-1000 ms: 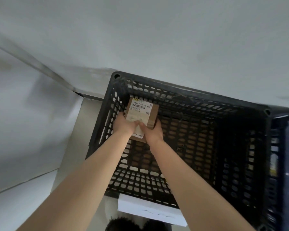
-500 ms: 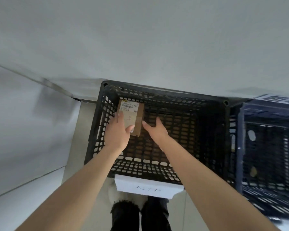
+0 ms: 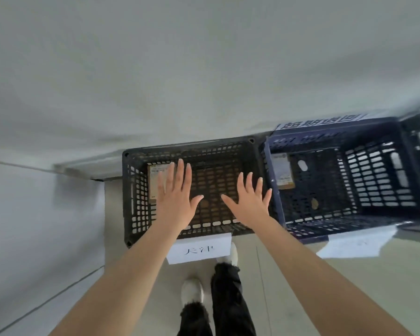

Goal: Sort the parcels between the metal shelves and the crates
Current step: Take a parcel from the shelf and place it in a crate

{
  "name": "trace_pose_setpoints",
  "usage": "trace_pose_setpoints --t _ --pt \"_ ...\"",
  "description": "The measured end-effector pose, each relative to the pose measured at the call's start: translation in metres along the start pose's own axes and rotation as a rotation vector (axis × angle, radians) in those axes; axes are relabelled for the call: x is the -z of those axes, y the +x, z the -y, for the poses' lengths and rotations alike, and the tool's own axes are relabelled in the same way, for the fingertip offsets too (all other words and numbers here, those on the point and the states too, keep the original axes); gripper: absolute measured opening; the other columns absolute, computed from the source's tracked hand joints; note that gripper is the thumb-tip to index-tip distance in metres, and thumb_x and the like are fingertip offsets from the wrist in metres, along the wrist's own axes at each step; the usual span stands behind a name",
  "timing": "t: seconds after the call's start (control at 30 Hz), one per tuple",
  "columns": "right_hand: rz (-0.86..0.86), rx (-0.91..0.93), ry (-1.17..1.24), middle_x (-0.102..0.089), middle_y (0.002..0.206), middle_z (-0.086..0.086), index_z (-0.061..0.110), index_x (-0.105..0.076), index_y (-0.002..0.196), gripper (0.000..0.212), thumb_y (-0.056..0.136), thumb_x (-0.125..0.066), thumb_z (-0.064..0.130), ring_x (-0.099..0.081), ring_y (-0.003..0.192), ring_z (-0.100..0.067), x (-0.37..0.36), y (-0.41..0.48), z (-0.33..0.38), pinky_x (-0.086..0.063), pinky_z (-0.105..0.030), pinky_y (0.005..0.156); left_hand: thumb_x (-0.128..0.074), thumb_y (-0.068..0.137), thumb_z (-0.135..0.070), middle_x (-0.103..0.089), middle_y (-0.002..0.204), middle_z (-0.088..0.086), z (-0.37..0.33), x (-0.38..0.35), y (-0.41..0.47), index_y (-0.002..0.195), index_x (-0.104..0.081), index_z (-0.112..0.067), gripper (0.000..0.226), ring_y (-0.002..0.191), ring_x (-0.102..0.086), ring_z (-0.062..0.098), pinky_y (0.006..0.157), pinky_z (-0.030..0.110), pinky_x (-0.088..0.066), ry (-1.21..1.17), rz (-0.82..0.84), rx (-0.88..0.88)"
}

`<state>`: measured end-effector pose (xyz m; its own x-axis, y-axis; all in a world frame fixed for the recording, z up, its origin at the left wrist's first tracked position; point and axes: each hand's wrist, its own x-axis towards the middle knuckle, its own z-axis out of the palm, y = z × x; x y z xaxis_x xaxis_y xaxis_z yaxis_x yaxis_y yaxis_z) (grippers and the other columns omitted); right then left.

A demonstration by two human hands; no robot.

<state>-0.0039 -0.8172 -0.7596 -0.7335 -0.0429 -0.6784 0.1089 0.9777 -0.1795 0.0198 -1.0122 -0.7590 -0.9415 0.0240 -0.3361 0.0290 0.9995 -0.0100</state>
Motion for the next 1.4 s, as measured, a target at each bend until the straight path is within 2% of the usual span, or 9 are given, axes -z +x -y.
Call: trace_pose_setpoints --t 0.1,0.23,0.47,0.6,0.77,0.87,1.07,1.2,1.4 --pt "-0.021 -0.095 0.077 0.016 0.166 -0.008 0.021 0.012 0.159 0.084 0.098 -0.021 0.068 0.016 0.151 -0.036 0.012 -0.041 -0.015 0.01 -0.057 0.119 -0.015 0.097 -0.063 0.04 0.152 0.011 -0.016 0.027 -0.014 0.151 0.027 -0.013 0.084 0.144 0.031 0.03 0.11 0.05 0.03 0.039 -0.009 -0.042" --pt "-0.057 -0.174 0.135 0.016 0.166 -0.006 0.022 0.013 0.158 0.084 0.097 -0.022 0.069 0.018 0.151 -0.037 0.025 -0.106 -0.034 0.01 -0.058 0.118 -0.019 0.098 -0.062 0.03 0.157 0.01 -0.037 0.055 -0.048 0.152 0.021 -0.013 0.083 0.145 0.029 0.029 0.108 0.048 0.034 0.048 -0.081 -0.15" --pt "-0.175 -0.292 0.198 0.019 0.166 -0.002 0.024 0.014 0.158 0.085 0.097 -0.025 0.068 0.021 0.15 -0.033 0.075 -0.212 -0.083 0.011 -0.058 0.118 -0.022 0.099 -0.062 0.022 0.161 0.011 -0.107 0.131 -0.091 0.153 0.019 -0.013 0.083 0.149 0.021 0.03 0.119 0.05 0.015 0.105 -0.155 -0.341" --pt "-0.258 -0.381 0.258 0.023 0.165 -0.002 0.026 0.018 0.157 0.085 0.097 -0.023 0.069 0.023 0.15 -0.034 0.106 -0.253 -0.126 0.015 -0.059 0.116 -0.022 0.096 -0.065 0.019 0.161 0.014 -0.173 0.183 -0.099 0.151 0.022 -0.013 0.088 0.15 0.014 0.034 0.119 0.05 0.01 0.122 -0.234 -0.479" --pt "-0.43 -0.421 0.311 0.024 0.164 -0.001 0.025 0.017 0.157 0.087 0.096 -0.023 0.071 0.027 0.148 -0.033 0.164 -0.299 -0.19 0.019 -0.056 0.114 -0.019 0.1 -0.061 0.03 0.158 0.014 -0.268 0.252 -0.112 0.151 0.025 -0.011 0.084 0.144 0.028 0.032 0.113 0.05 0.024 0.158 -0.337 -0.613" --pt "-0.51 -0.429 0.336 0.029 0.162 0.0 0.026 0.019 0.156 0.086 0.096 -0.023 0.071 0.031 0.146 -0.032 0.192 -0.336 -0.232 0.024 -0.054 0.11 -0.015 0.1 -0.061 0.034 0.155 0.015 -0.325 0.289 -0.13 0.15 0.029 -0.011 0.083 0.141 0.033 0.033 0.111 0.051 0.024 0.179 -0.4 -0.65" --pt "-0.703 -0.455 0.323 0.033 0.159 0.003 0.027 0.022 0.155 0.083 0.099 -0.026 0.066 0.034 0.144 -0.031 0.259 -0.447 -0.329 0.018 -0.06 0.117 -0.012 0.1 -0.061 0.045 0.149 0.011 -0.44 0.36 -0.183 0.144 0.039 -0.014 0.082 0.137 0.041 0.029 0.111 0.05 0.028 0.134 -0.521 -0.777" --pt "-0.876 -0.482 0.284 0.031 0.161 0.002 0.029 0.023 0.154 0.082 0.099 -0.025 0.066 0.031 0.145 -0.033 0.308 -0.538 -0.397 0.017 -0.061 0.117 -0.006 0.097 -0.064 0.047 0.147 0.007 -0.515 0.431 -0.227 0.148 0.033 -0.018 0.079 0.137 0.041 0.026 0.108 0.045 0.031 0.068 -0.643 -0.844" --pt "-1.099 -0.544 0.188 0.035 0.158 0.003 0.03 0.024 0.154 0.086 0.097 -0.026 0.069 0.033 0.145 -0.031 0.366 -0.655 -0.48 0.024 -0.058 0.112 -0.008 0.097 -0.064 0.036 0.156 0.011 -0.619 0.535 -0.295 0.147 0.034 -0.018 0.08 0.145 0.029 0.03 0.118 0.051 0.016 0.019 -0.98 -0.904"
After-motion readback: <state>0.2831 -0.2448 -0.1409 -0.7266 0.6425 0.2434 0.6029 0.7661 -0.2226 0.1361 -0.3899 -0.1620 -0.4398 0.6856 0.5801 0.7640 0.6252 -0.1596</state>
